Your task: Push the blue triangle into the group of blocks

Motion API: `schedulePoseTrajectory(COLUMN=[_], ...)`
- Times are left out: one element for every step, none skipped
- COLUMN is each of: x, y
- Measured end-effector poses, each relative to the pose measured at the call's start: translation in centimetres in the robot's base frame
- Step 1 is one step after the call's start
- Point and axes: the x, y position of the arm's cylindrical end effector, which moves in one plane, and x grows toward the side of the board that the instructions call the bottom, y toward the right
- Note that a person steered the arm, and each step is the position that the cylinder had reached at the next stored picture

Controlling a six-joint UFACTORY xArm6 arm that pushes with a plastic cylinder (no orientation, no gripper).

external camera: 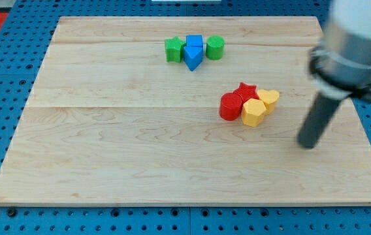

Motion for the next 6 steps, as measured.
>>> schedulePoseTrajectory(x=[-9.1,-18.6,-23.4,-22.8,-18.2,-12.5], y=[4.1,0.8,-7.8,-17.3,-23.3,-25.4])
